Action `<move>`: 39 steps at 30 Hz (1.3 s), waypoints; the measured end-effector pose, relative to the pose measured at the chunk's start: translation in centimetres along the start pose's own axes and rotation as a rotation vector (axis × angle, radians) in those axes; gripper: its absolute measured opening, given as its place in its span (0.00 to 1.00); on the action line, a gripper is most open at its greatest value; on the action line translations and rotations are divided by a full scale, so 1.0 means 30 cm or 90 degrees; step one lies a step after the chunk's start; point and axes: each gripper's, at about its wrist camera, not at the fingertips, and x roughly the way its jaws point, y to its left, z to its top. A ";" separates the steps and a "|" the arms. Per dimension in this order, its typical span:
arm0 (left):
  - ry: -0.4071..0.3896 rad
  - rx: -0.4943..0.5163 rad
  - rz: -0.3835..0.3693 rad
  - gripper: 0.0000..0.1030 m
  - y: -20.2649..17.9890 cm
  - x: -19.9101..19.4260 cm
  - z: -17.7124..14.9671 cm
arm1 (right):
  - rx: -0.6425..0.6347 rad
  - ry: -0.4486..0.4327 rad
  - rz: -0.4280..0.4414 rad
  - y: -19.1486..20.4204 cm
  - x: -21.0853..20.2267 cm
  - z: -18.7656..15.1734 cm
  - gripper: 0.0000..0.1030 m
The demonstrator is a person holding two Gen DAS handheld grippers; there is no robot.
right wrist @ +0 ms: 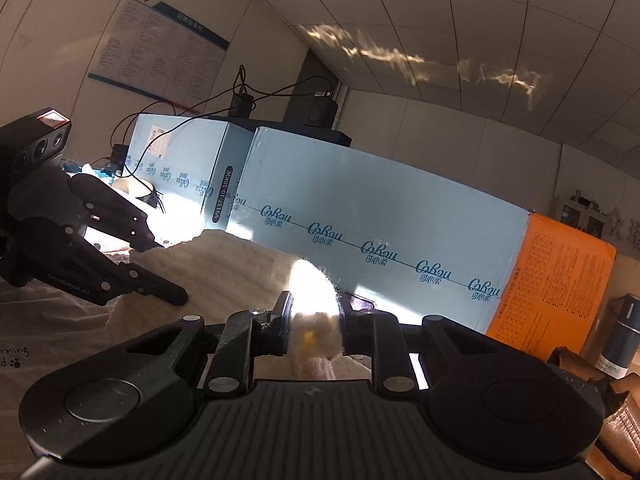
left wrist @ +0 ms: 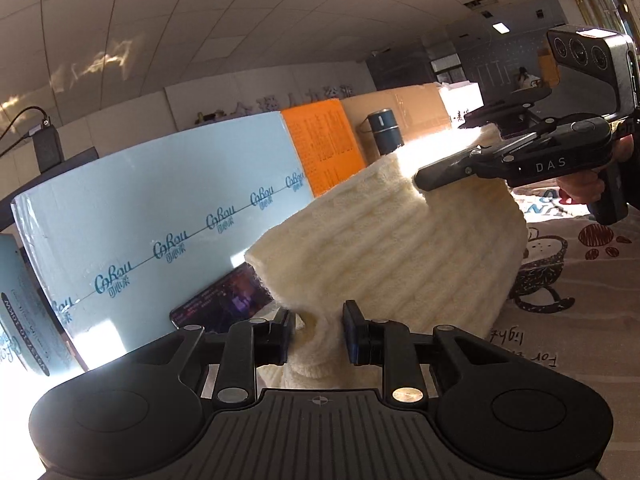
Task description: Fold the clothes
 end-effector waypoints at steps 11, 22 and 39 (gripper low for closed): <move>0.032 -0.129 0.050 0.22 0.120 0.251 0.041 | 0.132 0.086 -0.153 -0.183 0.302 -0.072 0.10; 0.070 -0.377 -0.077 0.69 0.275 0.206 -0.075 | 0.429 0.169 -0.036 -0.313 0.226 -0.210 0.71; 0.048 -0.311 -0.041 0.18 0.192 0.190 -0.031 | 0.316 0.100 -0.029 -0.241 0.219 -0.152 0.15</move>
